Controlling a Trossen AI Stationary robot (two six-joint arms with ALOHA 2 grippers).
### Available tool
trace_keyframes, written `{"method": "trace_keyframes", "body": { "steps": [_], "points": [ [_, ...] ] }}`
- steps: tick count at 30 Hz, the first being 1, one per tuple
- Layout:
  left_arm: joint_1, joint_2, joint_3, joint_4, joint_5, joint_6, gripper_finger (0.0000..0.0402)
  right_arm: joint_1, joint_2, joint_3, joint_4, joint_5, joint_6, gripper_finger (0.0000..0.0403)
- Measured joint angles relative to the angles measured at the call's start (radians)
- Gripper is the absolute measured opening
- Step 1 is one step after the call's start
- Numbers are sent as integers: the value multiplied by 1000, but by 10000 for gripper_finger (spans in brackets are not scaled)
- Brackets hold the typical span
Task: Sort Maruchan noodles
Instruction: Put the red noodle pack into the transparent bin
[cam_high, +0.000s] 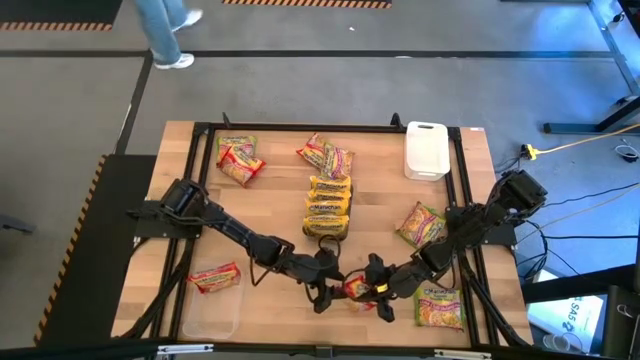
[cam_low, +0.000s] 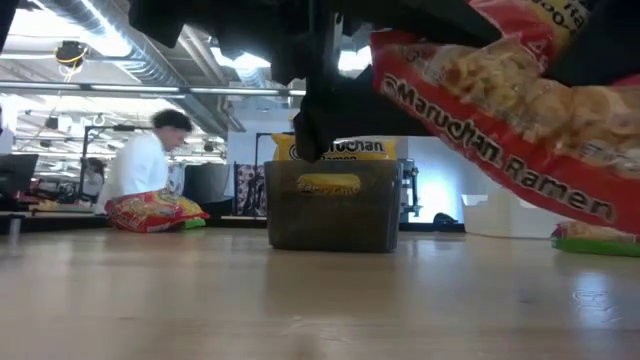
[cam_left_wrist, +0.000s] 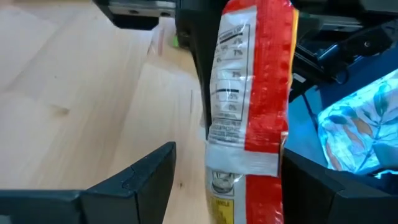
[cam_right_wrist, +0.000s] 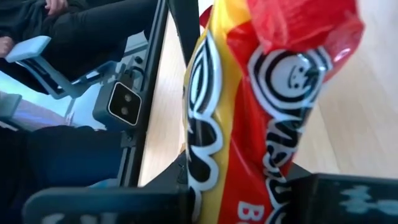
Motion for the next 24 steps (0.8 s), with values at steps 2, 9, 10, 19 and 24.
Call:
{"method": "trace_keyframes", "body": {
  "steps": [2,9,10,19,24],
  "points": [
    [2,0,0,2,17,1,239,-6,0,11,-4,9,-19,62],
    [-8,0,0,-1,9,20,204,-16,-1,29,23,70,-42,63],
    [-8,0,0,-2,9,20,192,-16,-1,29,18,83,-38,63],
    [-12,1,0,-6,21,50,129,-15,-29,27,-30,-5,-31,134],
    [-17,1,0,-13,18,50,128,-12,-149,27,-267,-130,20,178]
  ]
}}
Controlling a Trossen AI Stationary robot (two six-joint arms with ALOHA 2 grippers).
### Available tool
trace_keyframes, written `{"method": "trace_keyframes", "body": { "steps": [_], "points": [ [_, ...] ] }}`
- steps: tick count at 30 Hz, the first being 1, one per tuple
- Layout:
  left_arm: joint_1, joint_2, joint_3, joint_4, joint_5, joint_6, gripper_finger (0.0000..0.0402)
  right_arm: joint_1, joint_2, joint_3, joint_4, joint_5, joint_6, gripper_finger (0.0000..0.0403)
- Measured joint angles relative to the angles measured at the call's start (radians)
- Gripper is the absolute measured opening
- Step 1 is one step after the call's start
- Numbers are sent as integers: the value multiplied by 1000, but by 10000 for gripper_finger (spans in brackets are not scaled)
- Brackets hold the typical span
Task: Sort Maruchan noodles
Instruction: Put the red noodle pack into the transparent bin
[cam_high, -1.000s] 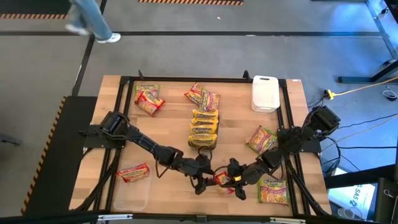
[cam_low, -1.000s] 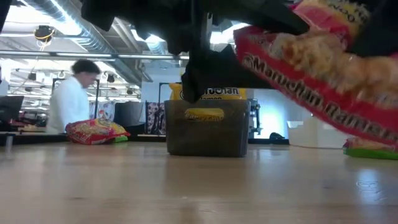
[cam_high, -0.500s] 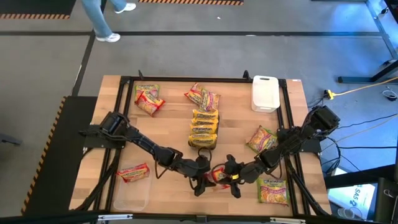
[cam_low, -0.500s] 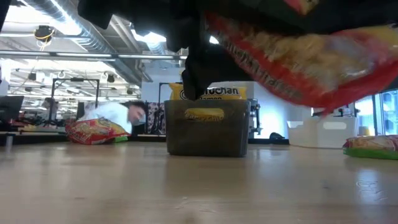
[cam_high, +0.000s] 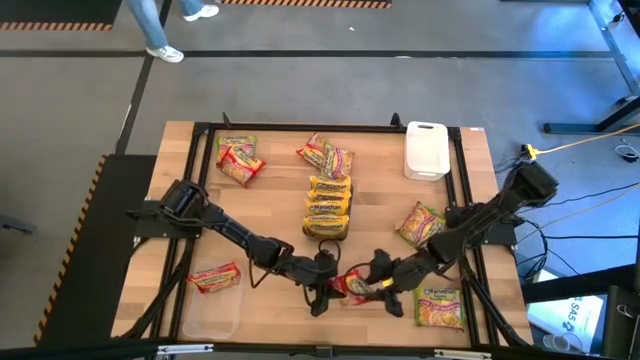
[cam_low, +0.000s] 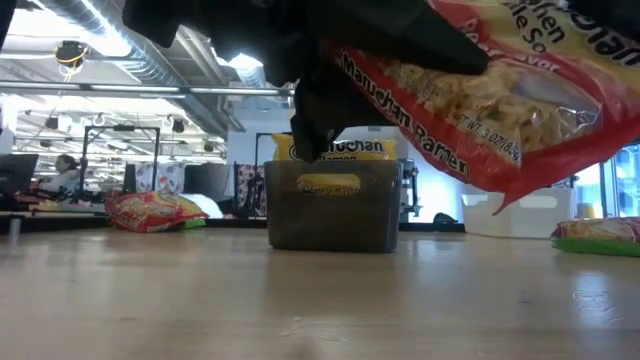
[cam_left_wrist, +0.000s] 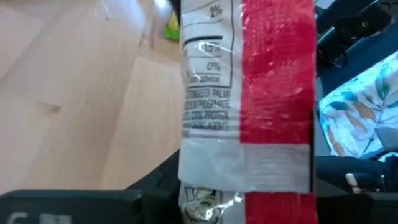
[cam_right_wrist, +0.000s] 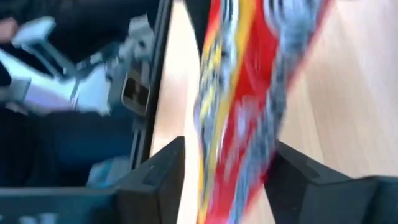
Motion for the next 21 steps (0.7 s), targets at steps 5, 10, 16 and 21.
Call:
{"method": "trace_keyframes", "body": {
  "steps": [5,10,16,21],
  "points": [
    [-19,-5,0,10,-52,23,127,81,-128,0,-298,-61,106,197],
    [-51,-5,0,106,-165,104,126,261,-131,-28,-271,367,117,199],
    [-76,-7,0,287,-282,238,126,400,-72,-98,-26,781,109,199],
    [-72,-7,0,397,-299,309,126,432,-8,-106,136,958,-15,217]
  ]
}}
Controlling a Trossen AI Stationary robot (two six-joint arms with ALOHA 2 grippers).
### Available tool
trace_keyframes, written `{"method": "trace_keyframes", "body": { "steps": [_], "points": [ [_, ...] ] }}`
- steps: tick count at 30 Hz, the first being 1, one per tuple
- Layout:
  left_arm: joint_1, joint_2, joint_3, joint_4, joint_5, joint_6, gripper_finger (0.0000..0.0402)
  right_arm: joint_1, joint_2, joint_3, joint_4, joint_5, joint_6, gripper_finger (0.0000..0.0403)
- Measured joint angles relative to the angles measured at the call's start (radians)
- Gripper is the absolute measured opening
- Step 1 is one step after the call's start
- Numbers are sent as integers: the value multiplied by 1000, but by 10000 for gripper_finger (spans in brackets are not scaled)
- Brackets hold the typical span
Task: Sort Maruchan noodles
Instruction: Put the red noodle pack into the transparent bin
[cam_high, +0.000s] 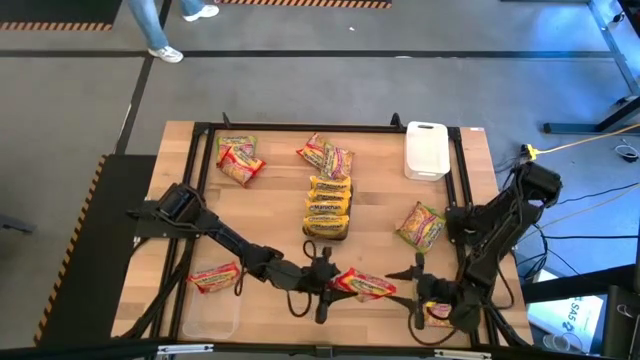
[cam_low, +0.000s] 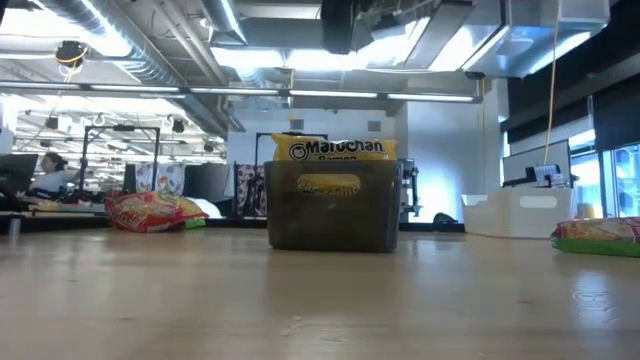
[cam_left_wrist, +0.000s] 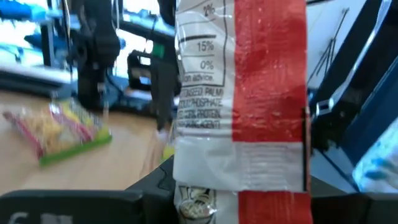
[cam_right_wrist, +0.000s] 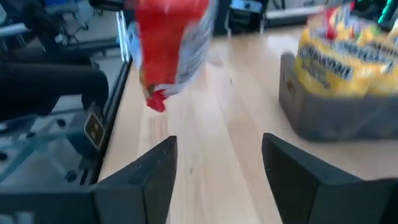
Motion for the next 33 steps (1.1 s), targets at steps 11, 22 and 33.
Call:
{"method": "trace_keyframes", "body": {
  "steps": [11,22,33],
  "points": [
    [12,0,0,65,-40,55,126,-28,35,1,354,91,-307,314],
    [5,0,0,138,-33,146,126,-155,35,1,519,-135,-423,295],
    [7,0,0,151,-35,159,127,-197,35,2,586,-172,-489,165]
  ]
}}
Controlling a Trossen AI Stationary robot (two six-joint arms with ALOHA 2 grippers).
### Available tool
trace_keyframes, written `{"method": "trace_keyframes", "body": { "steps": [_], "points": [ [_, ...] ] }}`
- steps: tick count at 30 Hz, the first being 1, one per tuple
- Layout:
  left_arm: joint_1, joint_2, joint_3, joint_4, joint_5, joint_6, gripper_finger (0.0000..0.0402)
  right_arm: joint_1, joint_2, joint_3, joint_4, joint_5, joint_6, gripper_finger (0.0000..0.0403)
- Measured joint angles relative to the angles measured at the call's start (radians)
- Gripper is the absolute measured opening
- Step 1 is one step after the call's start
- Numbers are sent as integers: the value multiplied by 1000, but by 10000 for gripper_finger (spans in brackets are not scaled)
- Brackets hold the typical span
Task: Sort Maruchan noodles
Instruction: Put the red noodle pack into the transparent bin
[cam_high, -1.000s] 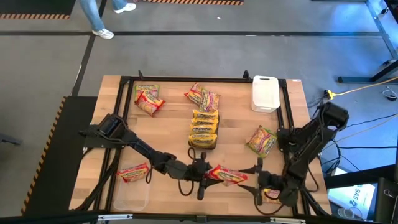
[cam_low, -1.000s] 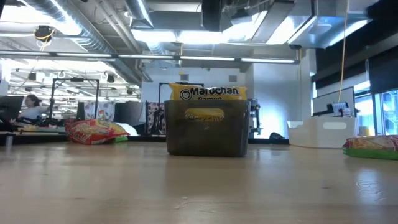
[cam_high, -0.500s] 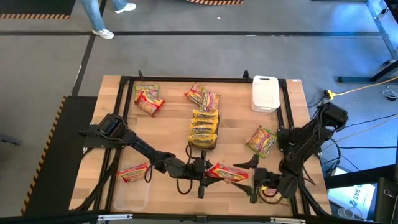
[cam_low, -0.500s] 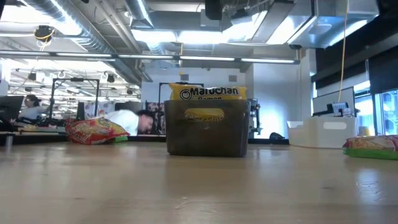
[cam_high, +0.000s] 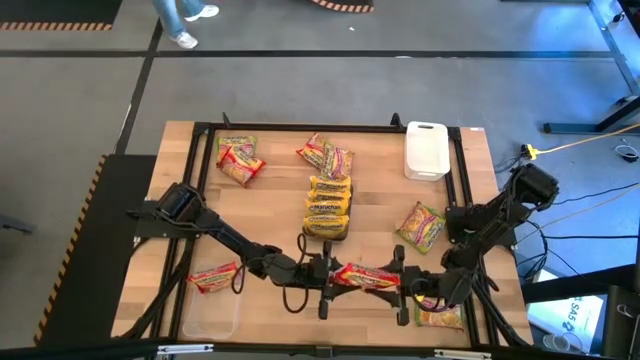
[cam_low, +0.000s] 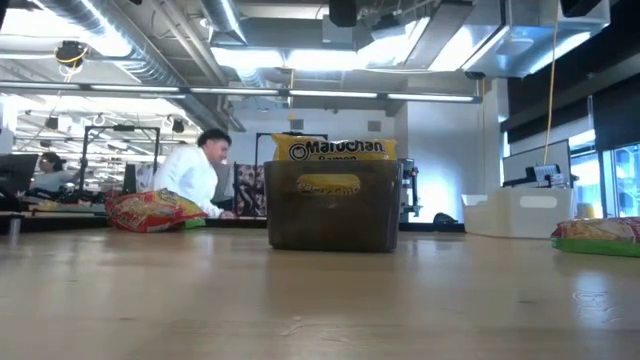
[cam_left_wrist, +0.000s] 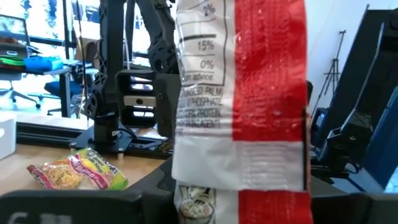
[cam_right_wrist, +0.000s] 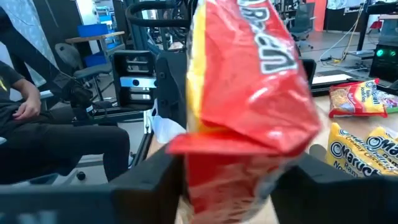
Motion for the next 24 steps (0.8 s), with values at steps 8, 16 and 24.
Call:
{"method": "trace_keyframes", "body": {
  "steps": [8,16,24],
  "points": [
    [-1,-5,0,-5,4,-29,157,7,0,0,-9,-1,-14,76],
    [-22,-136,0,-244,14,-55,215,43,0,-1,-45,24,-10,65],
    [-18,-335,1,-589,111,-154,231,1,9,0,-239,-94,198,64]
  ]
}}
